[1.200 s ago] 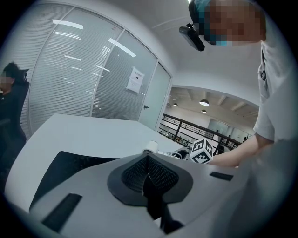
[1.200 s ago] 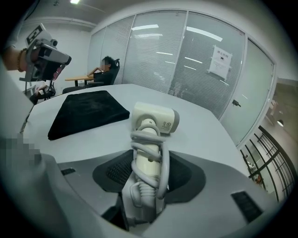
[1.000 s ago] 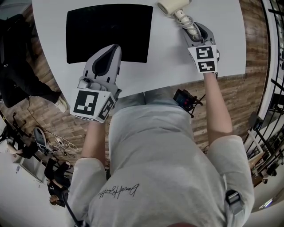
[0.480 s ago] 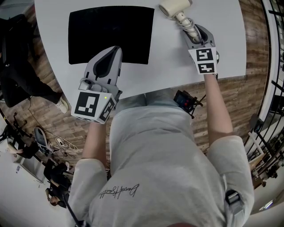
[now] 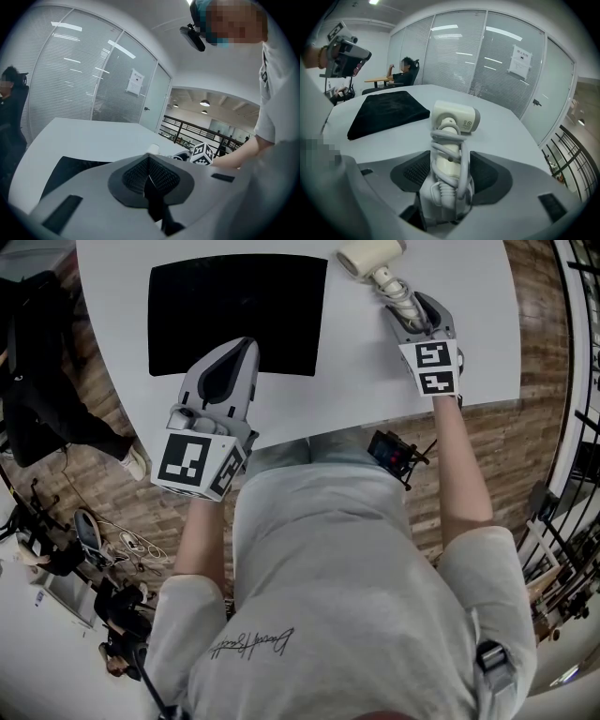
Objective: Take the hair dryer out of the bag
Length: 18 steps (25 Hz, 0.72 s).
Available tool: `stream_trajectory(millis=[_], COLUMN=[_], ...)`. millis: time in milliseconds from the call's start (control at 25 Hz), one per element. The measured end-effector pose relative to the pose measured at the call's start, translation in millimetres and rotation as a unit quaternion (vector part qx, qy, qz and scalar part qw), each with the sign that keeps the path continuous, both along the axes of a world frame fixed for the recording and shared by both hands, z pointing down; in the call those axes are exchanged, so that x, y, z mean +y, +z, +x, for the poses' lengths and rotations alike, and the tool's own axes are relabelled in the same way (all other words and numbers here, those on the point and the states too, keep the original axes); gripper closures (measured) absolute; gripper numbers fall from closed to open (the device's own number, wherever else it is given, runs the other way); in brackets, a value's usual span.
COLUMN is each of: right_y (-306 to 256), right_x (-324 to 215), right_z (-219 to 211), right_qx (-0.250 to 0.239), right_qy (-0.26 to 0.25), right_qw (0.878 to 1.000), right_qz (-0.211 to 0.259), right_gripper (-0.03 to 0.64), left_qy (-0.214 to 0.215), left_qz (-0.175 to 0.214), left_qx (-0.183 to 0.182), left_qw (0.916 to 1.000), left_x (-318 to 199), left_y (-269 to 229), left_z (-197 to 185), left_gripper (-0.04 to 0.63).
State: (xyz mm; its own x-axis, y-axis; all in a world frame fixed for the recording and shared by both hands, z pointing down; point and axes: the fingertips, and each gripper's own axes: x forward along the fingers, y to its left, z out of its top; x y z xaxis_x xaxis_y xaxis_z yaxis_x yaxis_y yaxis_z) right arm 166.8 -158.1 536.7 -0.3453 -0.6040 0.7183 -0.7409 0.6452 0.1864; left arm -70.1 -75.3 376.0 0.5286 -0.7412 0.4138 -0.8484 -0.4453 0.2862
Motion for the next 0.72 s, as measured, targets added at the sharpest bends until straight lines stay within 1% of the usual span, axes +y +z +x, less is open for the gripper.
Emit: stream_trajectory(millis=[240,480,720], right_y=[-16,-36,-67], right_x=[-3,0,11], right_z=[3,7,2], right_qx=[0.002,0.001,-0.036], right_qy=[-0.001,0.002,0.005], right_qw=[1.0,1.0,0.999], right_qz=[0.012,0.026,0.029], right_gripper=[0.341,0.341,0.342], left_qy=[0.01,0.018,0.025], left_qz=[0.004,0.018,0.03], left_qx=[-0.003,-0.008,-0.008], left_qw=[0.9999,0.9996,0.9992], left_x=[-4,-8,-8], left_y=[-8,-18,-32], left_z=[2,1,4], left_gripper=[0.583,0.583,0.583])
